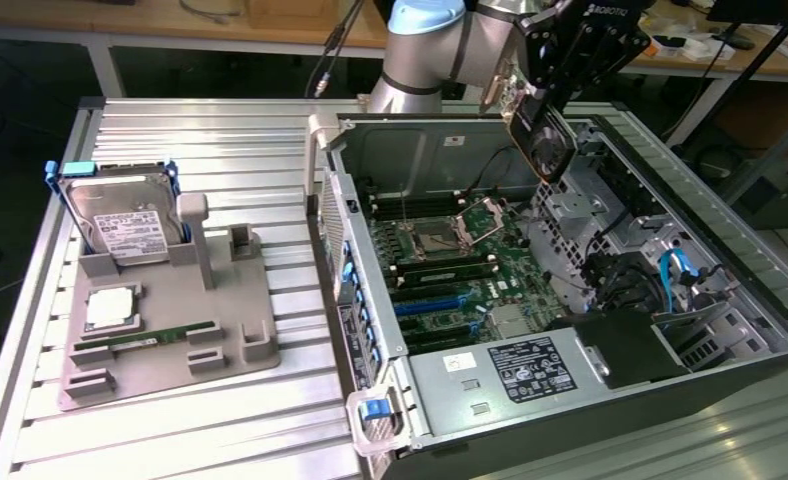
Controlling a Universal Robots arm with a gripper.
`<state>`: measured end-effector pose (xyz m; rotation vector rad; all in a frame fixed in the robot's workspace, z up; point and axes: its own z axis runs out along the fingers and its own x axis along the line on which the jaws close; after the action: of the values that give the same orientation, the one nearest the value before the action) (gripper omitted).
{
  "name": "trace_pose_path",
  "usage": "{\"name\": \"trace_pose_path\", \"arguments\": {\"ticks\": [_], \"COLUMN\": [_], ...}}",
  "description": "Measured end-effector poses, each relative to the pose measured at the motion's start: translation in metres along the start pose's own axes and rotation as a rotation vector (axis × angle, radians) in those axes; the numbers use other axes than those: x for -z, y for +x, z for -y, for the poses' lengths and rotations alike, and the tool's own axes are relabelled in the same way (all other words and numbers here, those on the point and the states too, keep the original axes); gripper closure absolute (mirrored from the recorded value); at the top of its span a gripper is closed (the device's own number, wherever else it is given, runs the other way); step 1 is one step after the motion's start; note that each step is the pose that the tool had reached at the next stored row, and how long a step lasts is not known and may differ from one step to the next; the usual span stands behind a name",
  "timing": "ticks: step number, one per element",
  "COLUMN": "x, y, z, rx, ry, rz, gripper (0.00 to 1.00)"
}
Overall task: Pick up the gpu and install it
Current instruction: 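Pick up the gpu and move the gpu toward the slot, then insert the gpu into the slot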
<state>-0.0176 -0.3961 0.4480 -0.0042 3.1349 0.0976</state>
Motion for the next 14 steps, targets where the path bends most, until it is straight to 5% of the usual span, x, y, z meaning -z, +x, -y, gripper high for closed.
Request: {"name": "trace_pose_path", "arguments": {"ticks": [14], "x": [0.0001], "y": [-0.0002], "z": [0.0002], "rx": [0.031], "ry": [0.0], "rz": [-0.0022], "gripper": [0.73]}}
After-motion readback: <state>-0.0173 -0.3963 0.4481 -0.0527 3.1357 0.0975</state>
